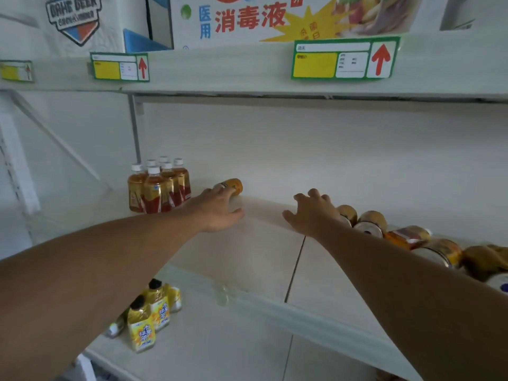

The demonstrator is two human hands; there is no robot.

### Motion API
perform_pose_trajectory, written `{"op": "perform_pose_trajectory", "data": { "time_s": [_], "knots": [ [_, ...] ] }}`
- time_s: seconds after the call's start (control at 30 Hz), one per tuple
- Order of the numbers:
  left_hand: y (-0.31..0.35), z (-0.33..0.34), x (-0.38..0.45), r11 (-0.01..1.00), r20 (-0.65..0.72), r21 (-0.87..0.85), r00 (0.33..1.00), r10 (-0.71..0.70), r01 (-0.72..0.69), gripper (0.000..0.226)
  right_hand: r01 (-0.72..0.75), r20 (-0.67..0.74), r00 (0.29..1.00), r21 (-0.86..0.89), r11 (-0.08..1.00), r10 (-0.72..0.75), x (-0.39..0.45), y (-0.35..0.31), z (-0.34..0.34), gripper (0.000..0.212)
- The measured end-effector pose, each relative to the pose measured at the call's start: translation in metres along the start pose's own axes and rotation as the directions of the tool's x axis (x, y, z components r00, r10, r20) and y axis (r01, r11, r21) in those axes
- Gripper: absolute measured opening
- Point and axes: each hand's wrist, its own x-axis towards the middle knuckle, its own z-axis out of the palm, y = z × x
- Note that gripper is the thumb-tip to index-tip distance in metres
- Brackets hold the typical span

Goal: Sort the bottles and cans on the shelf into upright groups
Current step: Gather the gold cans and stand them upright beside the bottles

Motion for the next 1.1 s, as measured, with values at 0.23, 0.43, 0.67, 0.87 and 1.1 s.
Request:
{"op": "perform_pose_trajectory", "data": {
  "time_s": [0.23, 0.43, 0.67, 0.87, 1.1],
  "knots": [
    [-0.033, 0.015, 0.061, 0.995, -0.060, -0.095, 0.998, 0.034, -0.040, 0.072, -0.134, -0.085, 0.988, -0.091, 0.987, 0.126, 0.024, -0.024, 0.018, 0.032],
    [-0.053, 0.027, 0.116, 0.993, -0.020, -0.102, 0.998, 0.057, -0.059, 0.076, -0.107, -0.097, 0.990, -0.010, 0.994, 0.106, 0.048, -0.020, 0.033, 0.037],
    [-0.059, 0.049, 0.175, 0.982, 0.074, -0.152, 0.992, -0.099, 0.110, 0.092, -0.095, -0.053, 0.993, 0.224, 0.970, 0.109, 0.066, -0.029, 0.050, 0.061],
    [-0.053, 0.055, 0.171, 0.983, 0.013, -0.096, 0.987, -0.158, 0.159, 0.058, -0.133, 0.009, 0.991, 0.137, 0.982, 0.133, 0.076, -0.024, 0.047, 0.060],
    [-0.036, 0.009, 0.123, 0.984, 0.241, 0.048, 0.954, -0.180, 0.173, 0.047, -0.169, 0.172, 0.971, 0.006, 0.986, 0.165, 0.072, -0.031, 0.020, 0.049]
  ]
}}
